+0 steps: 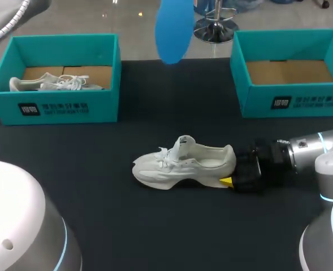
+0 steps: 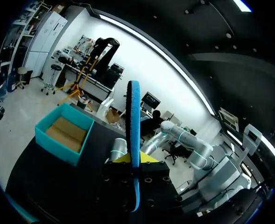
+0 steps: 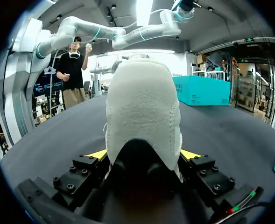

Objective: Take the shoe out of the shoebox, open the shoe tongue, remove and reinsert the insole, then place the shoe into the shoebox

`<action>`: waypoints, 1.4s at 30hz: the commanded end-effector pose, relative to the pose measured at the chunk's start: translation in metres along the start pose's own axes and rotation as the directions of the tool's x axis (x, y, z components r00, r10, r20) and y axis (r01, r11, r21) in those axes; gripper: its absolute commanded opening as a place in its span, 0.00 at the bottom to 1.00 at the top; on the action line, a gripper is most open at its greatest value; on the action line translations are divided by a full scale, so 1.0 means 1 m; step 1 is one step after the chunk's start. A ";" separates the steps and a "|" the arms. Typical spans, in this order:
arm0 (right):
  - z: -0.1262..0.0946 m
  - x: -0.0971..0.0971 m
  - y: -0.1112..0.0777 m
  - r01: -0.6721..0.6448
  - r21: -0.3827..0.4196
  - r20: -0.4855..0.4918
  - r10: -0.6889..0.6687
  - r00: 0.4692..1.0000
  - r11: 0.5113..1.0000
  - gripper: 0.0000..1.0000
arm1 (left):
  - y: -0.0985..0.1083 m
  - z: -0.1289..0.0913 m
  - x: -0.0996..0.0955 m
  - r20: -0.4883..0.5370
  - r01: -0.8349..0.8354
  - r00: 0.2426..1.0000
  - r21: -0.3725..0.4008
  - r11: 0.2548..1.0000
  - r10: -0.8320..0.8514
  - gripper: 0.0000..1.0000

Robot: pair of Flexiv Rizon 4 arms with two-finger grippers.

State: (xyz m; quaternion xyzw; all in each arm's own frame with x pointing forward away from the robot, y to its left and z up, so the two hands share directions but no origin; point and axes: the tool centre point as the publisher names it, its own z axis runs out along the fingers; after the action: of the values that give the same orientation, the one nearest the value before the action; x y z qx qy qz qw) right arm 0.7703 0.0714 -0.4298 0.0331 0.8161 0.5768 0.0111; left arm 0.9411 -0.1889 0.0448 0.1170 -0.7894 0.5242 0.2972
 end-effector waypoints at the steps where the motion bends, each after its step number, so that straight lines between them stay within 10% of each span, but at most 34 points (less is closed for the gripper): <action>1: 0.003 -0.001 -0.002 -0.001 0.004 0.002 0.001 1.000 1.000 0.00 | -0.003 -0.011 -0.011 -0.028 0.013 1.000 -0.004 1.000 -0.013 0.00; 26: 0.003 -0.001 -0.002 -0.001 0.004 0.002 0.001 1.000 1.000 0.00 | 0.000 -0.025 -0.022 -0.019 0.097 0.995 0.058 0.994 -0.096 0.00; 27: 0.003 -0.001 -0.002 -0.001 0.004 0.002 0.001 1.000 1.000 0.17 | 0.000 -0.025 -0.022 -0.019 0.097 0.995 0.058 0.994 -0.096 0.00; 28: 0.003 -0.001 -0.002 -0.002 0.004 0.010 0.002 1.000 1.000 0.89 | 0.000 -0.025 -0.022 -0.019 0.097 0.995 0.058 0.994 -0.096 0.00; 29: 0.003 -0.001 -0.002 0.011 -0.003 0.006 -0.011 1.000 1.000 1.00 | 0.000 -0.025 -0.022 -0.019 0.097 0.995 0.058 0.994 -0.096 0.00; 42: -0.012 0.001 0.012 0.029 0.037 0.062 -0.031 0.998 0.999 1.00 | 0.000 -0.025 -0.022 -0.019 0.097 0.995 0.058 0.994 -0.096 0.00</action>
State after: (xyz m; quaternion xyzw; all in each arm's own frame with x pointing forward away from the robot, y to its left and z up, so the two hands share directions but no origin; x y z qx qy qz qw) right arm 0.7762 0.0676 -0.4246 0.0352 0.8206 0.5689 0.0412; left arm 0.9685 -0.1690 0.0393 0.1590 -0.7654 0.5320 0.3254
